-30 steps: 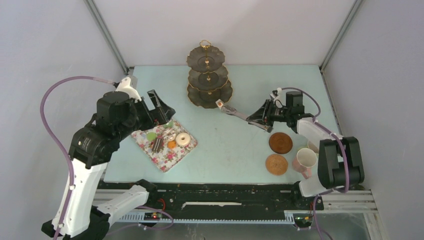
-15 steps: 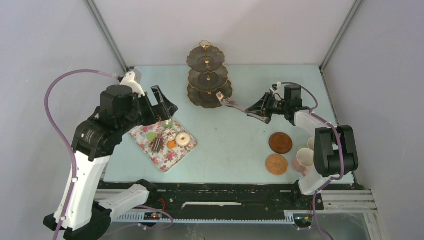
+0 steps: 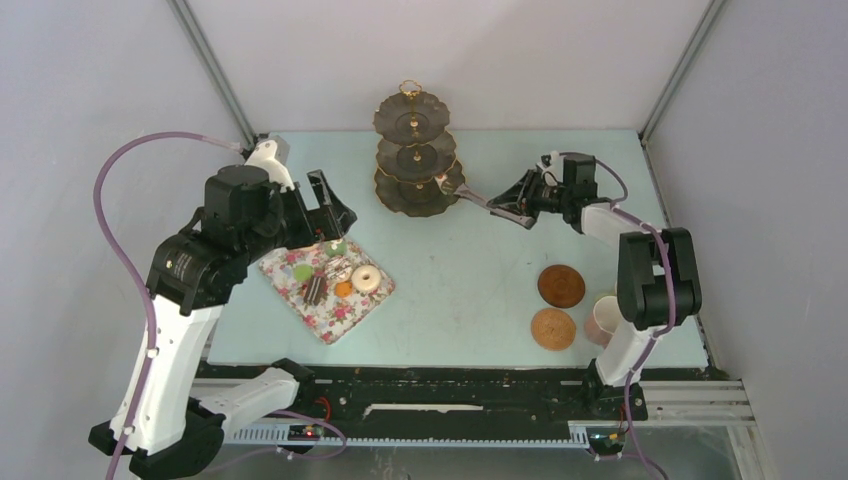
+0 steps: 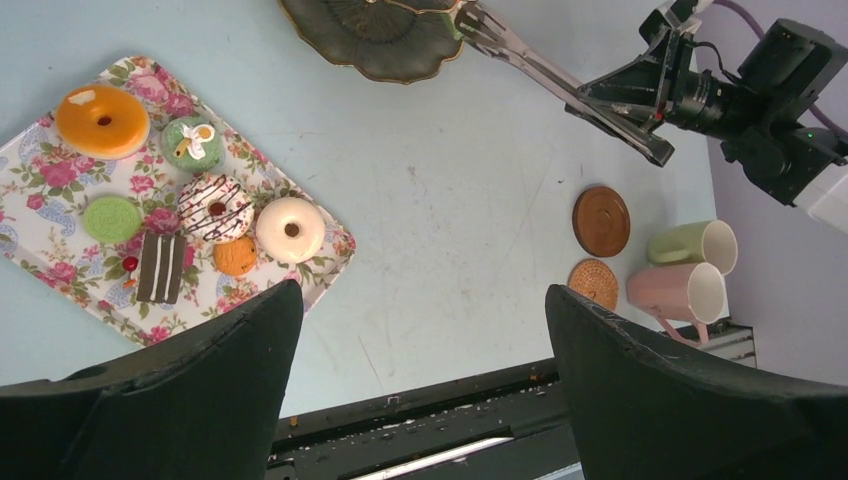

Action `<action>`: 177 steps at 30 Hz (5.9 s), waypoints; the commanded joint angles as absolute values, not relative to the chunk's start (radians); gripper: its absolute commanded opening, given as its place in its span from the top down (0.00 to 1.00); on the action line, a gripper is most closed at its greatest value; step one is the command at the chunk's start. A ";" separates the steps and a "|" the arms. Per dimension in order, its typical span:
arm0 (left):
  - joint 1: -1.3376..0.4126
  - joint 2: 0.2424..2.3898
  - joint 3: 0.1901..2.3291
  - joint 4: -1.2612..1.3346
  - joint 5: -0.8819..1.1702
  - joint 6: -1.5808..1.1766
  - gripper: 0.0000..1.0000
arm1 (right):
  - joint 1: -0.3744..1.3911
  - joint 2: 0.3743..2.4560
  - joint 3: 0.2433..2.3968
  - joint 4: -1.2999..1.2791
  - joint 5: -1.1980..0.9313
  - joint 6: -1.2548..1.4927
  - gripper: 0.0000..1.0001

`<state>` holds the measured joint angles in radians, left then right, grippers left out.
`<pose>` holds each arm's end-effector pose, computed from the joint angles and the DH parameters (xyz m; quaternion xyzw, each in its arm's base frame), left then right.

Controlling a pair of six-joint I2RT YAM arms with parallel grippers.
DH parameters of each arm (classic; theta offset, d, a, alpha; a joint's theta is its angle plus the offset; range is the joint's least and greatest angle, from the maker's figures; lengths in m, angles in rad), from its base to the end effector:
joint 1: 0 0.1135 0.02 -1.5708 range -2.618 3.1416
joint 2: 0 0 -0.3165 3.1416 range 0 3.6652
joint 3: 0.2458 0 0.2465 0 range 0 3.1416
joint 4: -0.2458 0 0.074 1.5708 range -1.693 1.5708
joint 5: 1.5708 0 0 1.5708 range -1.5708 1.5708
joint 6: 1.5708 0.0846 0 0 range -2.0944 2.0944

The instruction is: Serve the afternoon tea

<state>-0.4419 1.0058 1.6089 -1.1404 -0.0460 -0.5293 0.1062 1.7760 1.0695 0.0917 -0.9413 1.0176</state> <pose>0.1369 -0.0605 0.4847 -0.0493 0.8679 -0.2129 0.4462 0.3969 0.1111 0.2424 0.1610 0.8024 0.5592 0.1324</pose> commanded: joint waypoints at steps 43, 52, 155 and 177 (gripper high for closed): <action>-0.437 1.023 1.649 -1.141 -0.043 -0.465 0.01 | 0.130 2.000 1.313 -0.069 -0.925 1.045 0.50; -0.437 1.020 1.642 -1.135 -0.035 -0.468 0.01 | 0.120 1.962 1.312 -0.132 -0.915 1.003 0.50; -0.073 2.134 1.554 -0.213 0.270 -1.069 0.63 | -0.172 1.025 0.853 -0.740 -0.963 0.616 0.68; -0.153 2.063 1.392 -0.098 0.270 -1.159 0.82 | -0.164 0.979 0.853 -0.787 -0.940 0.586 0.68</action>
<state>-0.1127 2.1239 1.4532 -0.1329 0.2661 -1.1259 -0.1677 1.0000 0.8108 -0.7860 -0.9344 0.6014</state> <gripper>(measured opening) 0.183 0.324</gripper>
